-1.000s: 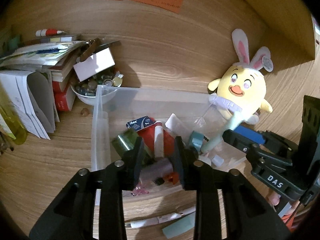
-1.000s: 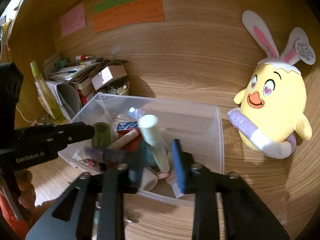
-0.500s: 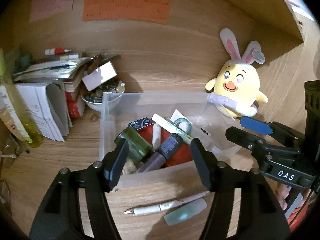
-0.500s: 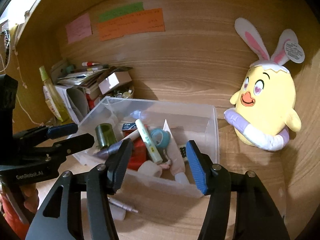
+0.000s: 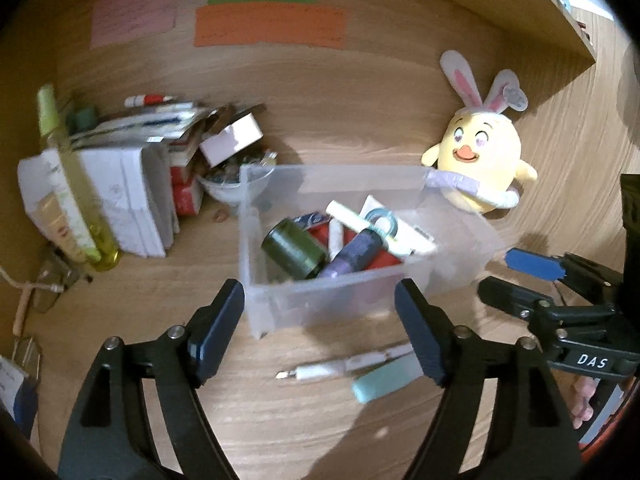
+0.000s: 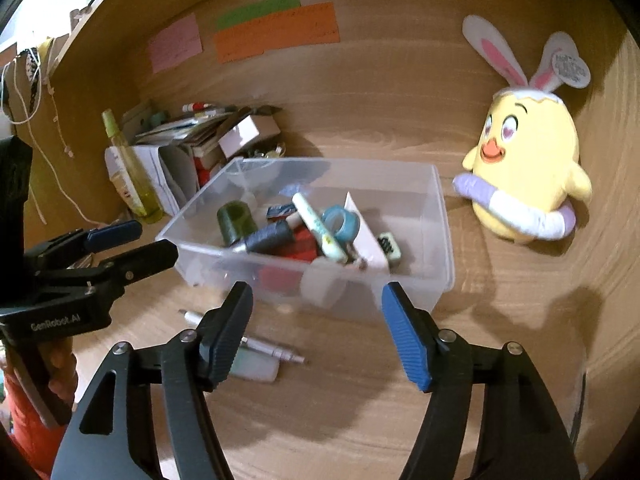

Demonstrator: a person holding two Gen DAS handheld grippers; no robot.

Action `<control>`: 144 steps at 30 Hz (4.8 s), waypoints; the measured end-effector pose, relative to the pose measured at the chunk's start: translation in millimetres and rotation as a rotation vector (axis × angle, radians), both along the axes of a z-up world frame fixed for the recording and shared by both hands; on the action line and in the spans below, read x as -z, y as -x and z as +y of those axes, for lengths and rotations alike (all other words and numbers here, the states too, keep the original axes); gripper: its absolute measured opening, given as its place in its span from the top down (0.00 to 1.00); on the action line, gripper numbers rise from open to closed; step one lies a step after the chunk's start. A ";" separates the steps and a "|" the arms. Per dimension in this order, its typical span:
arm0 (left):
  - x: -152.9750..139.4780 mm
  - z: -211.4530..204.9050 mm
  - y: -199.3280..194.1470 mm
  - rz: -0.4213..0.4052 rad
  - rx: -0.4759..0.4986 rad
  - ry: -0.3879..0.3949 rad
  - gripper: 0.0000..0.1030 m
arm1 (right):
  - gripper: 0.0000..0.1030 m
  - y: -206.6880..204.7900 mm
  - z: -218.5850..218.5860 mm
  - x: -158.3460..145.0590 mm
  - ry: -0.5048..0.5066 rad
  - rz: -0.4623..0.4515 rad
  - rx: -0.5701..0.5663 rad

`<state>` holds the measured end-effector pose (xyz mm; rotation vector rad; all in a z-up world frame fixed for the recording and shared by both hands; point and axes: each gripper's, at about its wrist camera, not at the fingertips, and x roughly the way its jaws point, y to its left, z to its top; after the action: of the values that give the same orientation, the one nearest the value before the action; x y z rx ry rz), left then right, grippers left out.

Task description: Organize objects

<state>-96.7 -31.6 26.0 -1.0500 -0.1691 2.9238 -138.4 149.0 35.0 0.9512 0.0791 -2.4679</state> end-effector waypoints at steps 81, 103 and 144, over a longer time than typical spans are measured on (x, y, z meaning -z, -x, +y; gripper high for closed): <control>60.7 58.7 -25.8 -0.248 0.187 0.043 0.90 | 0.31 -25.7 6.1 48.4 -0.039 -0.112 0.065; -8.6 40.7 -17.1 -0.023 0.115 -0.031 0.90 | 0.31 -14.7 -1.9 5.3 0.056 -0.019 0.045; 57.0 16.6 -16.5 -0.264 0.092 -0.032 0.49 | 0.31 82.3 -24.4 26.1 -0.018 -0.078 0.076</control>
<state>-80.2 -15.0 -31.0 -1.3957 -0.1679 2.6832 -220.6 124.5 8.9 1.0756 0.0402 -2.4997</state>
